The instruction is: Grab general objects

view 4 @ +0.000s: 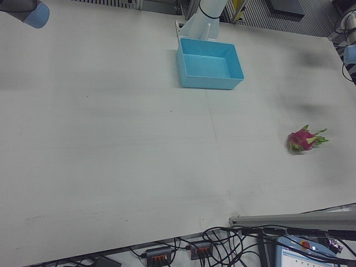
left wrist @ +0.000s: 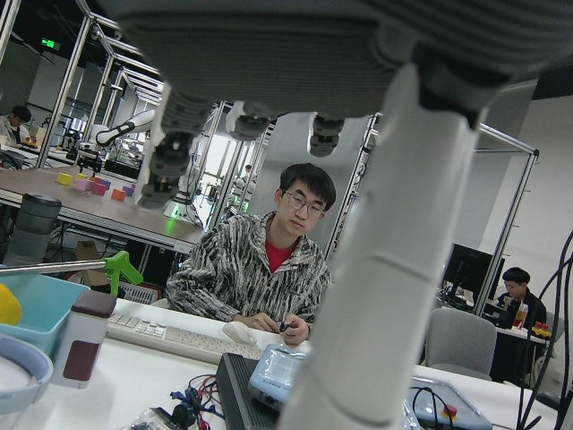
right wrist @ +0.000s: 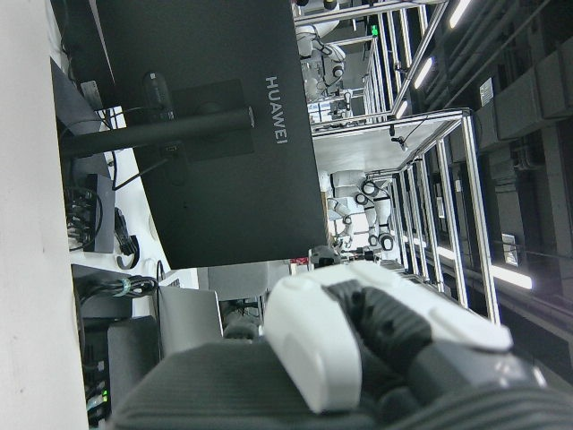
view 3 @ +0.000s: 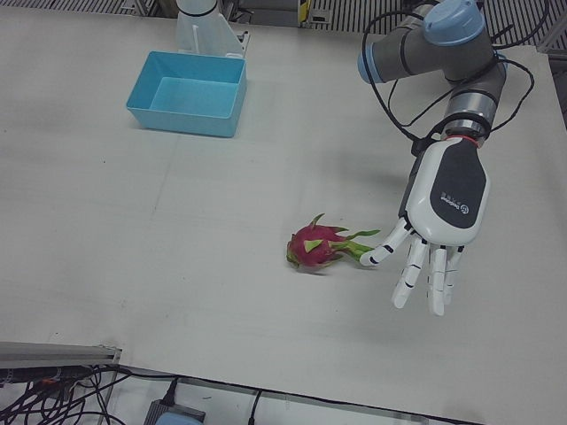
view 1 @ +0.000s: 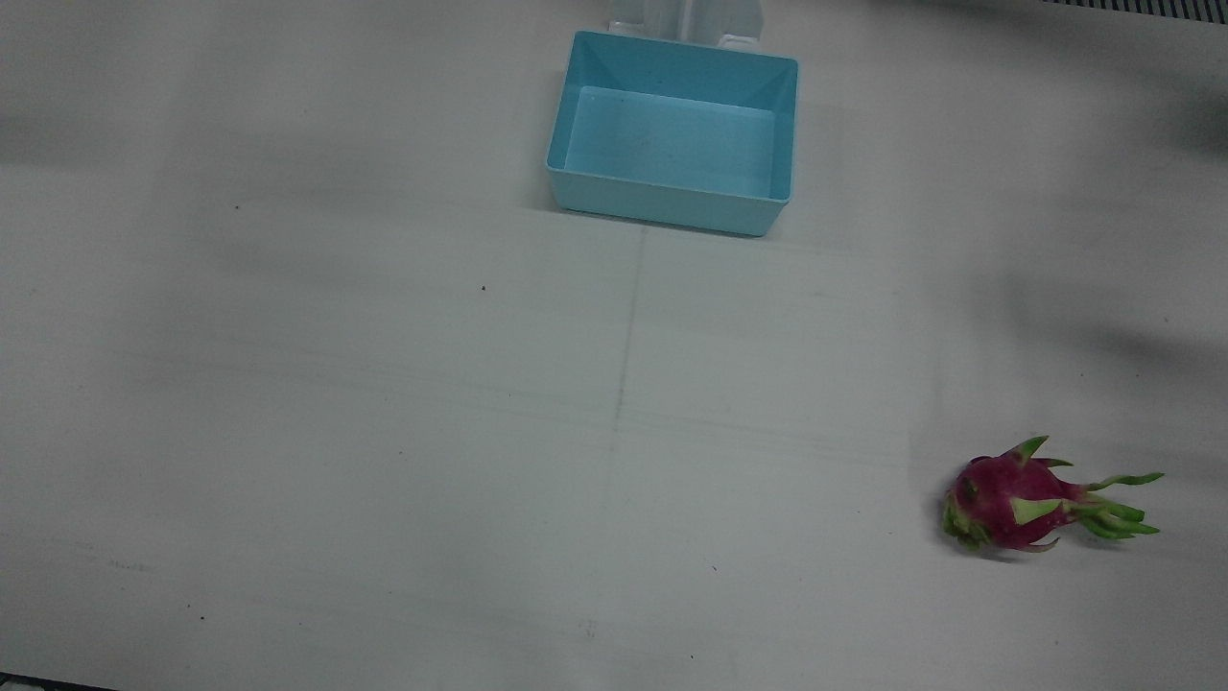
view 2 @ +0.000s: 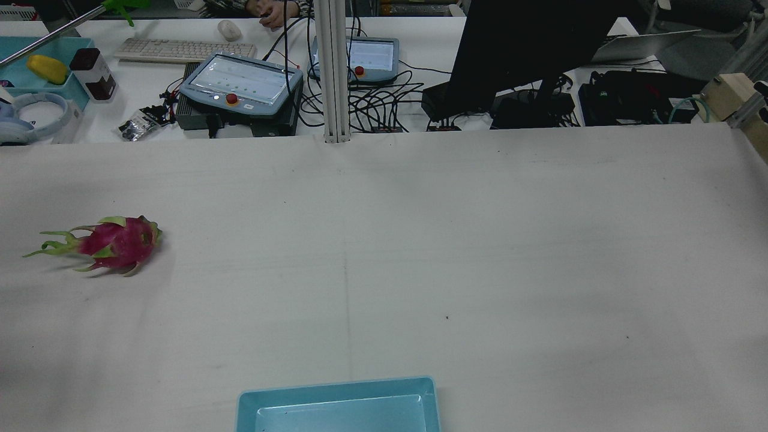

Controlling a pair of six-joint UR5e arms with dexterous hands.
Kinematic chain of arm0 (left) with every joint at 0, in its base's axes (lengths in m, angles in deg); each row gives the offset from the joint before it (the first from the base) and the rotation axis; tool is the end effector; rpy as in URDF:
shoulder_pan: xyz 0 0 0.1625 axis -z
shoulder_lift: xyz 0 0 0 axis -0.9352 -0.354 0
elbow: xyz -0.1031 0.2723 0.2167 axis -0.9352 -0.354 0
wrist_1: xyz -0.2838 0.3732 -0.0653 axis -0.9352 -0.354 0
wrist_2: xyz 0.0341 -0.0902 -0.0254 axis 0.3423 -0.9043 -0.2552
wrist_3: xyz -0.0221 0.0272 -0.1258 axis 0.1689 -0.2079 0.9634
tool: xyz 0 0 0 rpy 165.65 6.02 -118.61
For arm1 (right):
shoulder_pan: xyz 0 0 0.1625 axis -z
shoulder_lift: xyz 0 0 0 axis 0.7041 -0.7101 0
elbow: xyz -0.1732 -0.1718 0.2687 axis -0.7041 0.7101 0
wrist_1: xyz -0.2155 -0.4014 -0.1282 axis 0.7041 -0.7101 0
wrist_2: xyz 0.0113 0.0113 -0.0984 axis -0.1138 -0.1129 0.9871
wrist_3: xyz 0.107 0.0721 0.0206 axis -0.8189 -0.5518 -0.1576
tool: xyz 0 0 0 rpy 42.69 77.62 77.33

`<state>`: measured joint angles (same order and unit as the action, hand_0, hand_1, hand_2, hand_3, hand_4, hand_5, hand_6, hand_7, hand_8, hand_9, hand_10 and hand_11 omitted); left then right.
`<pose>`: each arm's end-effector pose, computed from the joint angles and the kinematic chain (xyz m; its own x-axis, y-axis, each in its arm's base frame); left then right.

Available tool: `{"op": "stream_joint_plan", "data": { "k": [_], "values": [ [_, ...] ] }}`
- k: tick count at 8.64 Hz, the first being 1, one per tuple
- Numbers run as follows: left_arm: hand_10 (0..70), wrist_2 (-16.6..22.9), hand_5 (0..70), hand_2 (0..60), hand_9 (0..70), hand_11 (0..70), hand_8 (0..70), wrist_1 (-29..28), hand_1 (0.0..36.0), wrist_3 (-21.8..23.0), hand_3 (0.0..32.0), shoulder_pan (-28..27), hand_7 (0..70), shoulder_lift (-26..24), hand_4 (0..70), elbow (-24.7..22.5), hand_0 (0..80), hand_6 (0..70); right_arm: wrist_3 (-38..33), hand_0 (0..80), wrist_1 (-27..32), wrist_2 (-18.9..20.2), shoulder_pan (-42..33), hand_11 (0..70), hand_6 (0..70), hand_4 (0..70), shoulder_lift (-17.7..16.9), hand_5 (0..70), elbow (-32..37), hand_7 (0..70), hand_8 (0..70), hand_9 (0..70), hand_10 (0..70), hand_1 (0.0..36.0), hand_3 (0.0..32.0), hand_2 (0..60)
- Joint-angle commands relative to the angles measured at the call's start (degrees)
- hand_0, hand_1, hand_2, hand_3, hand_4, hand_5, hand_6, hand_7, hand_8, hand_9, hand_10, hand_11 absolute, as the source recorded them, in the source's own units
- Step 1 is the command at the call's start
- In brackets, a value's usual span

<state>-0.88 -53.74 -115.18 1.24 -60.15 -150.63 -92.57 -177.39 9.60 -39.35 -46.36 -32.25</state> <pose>0.0645 -0.6210 0.4263 -0.3131 0.0824 -0.9461 0.9205 0.2715 -0.2810 0.0780 -0.5652 0.6111 -0.9839 0.0770 -0.1610 0.1573 -0.0527 -0.9862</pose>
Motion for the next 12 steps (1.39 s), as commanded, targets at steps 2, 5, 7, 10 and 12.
{"op": "stream_joint_plan", "data": {
  "k": [2, 5, 7, 10, 12],
  "values": [
    [0.0, -5.84, 38.9, 0.0, 1.3, 0.0, 9.8, 1.18, 25.1, -6.0, 28.8, -14.55, 13.5, 1.54, 0.0, 0.58, 69.0, 0.0, 0.0, 0.0, 0.0, 0.0, 0.0, 0.0, 0.0, 0.0, 0.0, 0.0, 0.0, 0.0, 0.0, 0.0, 0.0, 0.0, 0.0, 0.0],
    [0.0, -8.35, 42.8, 0.2, 1.8, 0.0, 8.3, 7.14, 30.3, -5.59, 32.0, -19.7, 16.3, -8.07, 0.0, 7.76, 80.0, 0.0, 0.0, 0.0, 0.0, 0.0, 0.0, 0.0, 0.0, 0.0, 0.0, 0.0, 0.0, 0.0, 0.0, 0.0, 0.0, 0.0, 0.0, 0.0],
    [0.0, -8.52, 41.7, 1.3, 1.5, 0.0, 9.8, 7.97, 28.4, -6.11, 32.0, -19.79, 14.6, -9.19, 0.0, 8.4, 78.8, 0.0, 0.0, 0.0, 0.0, 0.0, 0.0, 0.0, 0.0, 0.0, 0.0, 0.0, 0.0, 0.0, 0.0, 0.0, 0.0, 0.0, 0.0, 0.0],
    [0.0, -8.7, 35.7, 4.6, 0.4, 0.0, 6.8, 8.76, 31.0, -6.2, 32.0, -21.99, 9.2, -9.1, 0.0, 9.2, 80.0, 0.0, 0.0, 0.0, 0.0, 0.0, 0.0, 0.0, 0.0, 0.0, 0.0, 0.0, 0.0, 0.0, 0.0, 0.0, 0.0, 0.0, 0.0, 0.0],
    [0.0, -8.7, 37.8, 5.4, 0.6, 0.0, 6.7, 8.85, 32.2, -6.2, 32.0, -22.08, 10.2, -9.18, 0.0, 9.89, 80.0, 0.0, 0.0, 0.0, 0.0, 0.0, -0.09, 0.0, 0.0, 0.0, 0.0, 0.0, 0.0, 0.0, 0.0, 0.0, 0.0, 0.0, 0.0, 0.0]
  ]
}}
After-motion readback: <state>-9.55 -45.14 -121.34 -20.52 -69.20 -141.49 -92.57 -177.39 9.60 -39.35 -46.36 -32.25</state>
